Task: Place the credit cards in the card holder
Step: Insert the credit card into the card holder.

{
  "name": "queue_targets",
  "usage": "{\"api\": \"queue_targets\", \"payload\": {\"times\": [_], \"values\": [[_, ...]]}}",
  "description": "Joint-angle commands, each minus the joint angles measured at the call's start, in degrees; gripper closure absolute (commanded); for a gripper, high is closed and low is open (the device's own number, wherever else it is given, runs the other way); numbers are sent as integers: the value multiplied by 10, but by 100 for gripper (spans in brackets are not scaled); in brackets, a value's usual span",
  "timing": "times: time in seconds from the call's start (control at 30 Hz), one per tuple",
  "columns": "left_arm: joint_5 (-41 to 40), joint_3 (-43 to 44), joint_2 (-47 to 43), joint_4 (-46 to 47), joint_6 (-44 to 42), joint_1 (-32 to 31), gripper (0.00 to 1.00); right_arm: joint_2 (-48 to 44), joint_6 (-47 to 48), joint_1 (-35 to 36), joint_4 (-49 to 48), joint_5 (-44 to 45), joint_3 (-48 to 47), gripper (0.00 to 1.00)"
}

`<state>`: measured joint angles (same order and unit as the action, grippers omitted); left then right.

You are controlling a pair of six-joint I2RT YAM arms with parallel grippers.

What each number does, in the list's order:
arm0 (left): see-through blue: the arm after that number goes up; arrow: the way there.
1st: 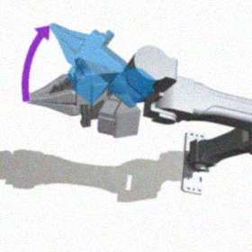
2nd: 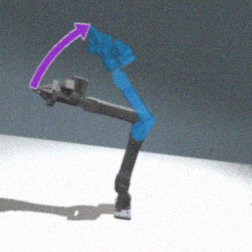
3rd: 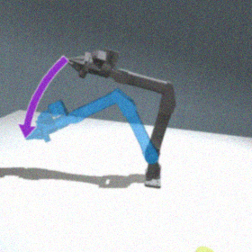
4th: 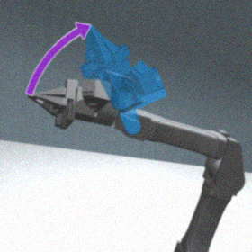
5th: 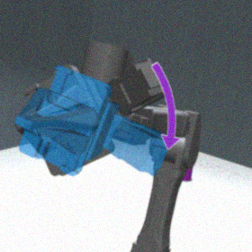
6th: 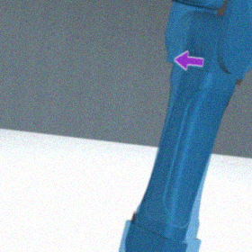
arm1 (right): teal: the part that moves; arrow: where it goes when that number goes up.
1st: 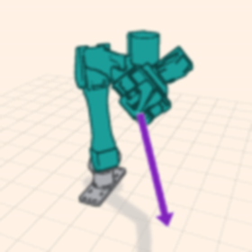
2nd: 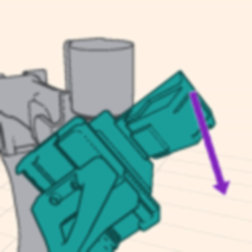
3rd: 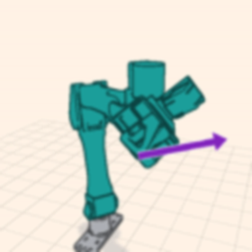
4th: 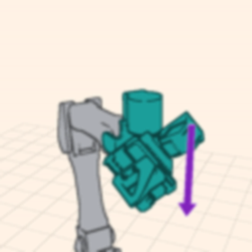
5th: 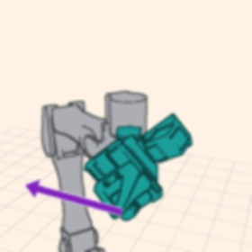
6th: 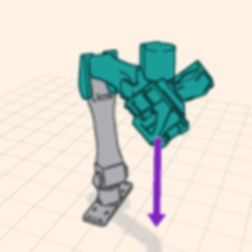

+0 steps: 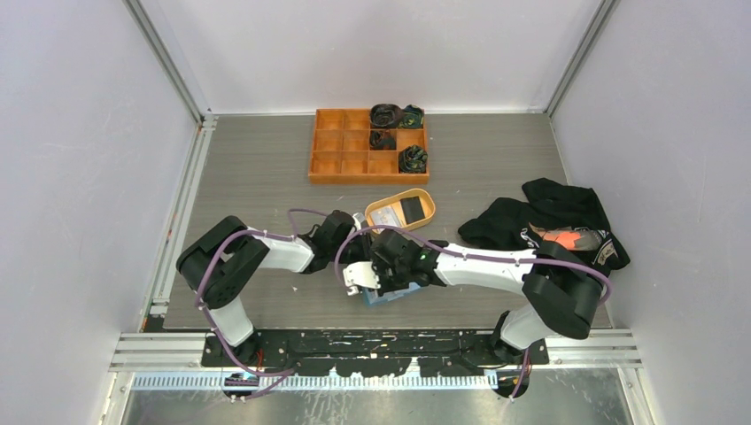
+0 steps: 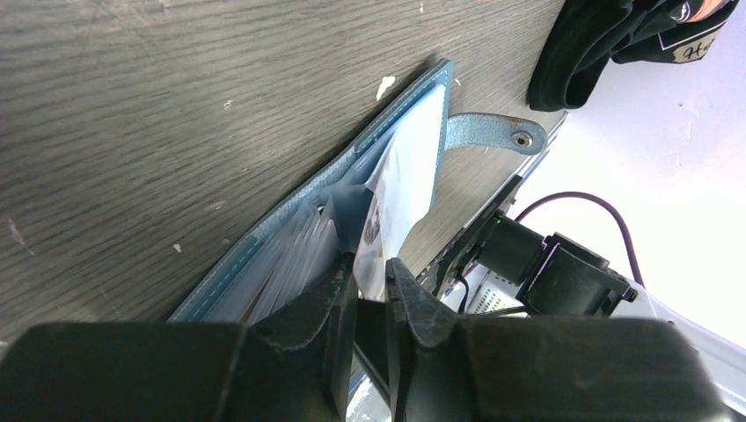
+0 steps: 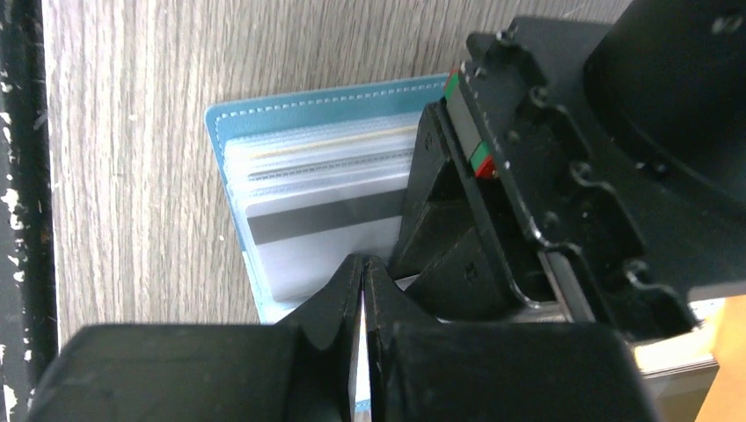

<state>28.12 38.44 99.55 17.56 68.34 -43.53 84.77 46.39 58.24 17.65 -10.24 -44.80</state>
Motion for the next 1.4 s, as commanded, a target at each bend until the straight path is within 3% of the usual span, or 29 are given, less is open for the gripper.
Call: {"api": "queue_targets", "payload": {"times": [0.0,0.47,0.6,0.8,0.93,1.1,1.23,1.37], "values": [[-29,-28,28,-128,-47,-3,78,-2,15,-17,44,5,-13,90],[-34,-24,7,-157,-55,-2,79,-5,6,-49,72,-13,-26,90],[-42,-21,-17,-169,-57,-2,79,-36,9,-67,105,-67,-35,89],[-61,-32,-107,-166,-71,-5,79,-118,-3,-127,157,-197,-45,72],[-87,-63,-194,-126,-111,-21,79,-163,-43,-176,168,-251,-54,63],[-178,-156,-306,1,-175,-54,83,-186,-98,-226,149,-321,-43,54],[-219,-237,-369,105,-183,-56,87,-116,-152,-239,134,-312,-50,57],[-221,-262,-386,132,-183,-56,89,-46,-242,-267,130,-281,-80,57]]}}
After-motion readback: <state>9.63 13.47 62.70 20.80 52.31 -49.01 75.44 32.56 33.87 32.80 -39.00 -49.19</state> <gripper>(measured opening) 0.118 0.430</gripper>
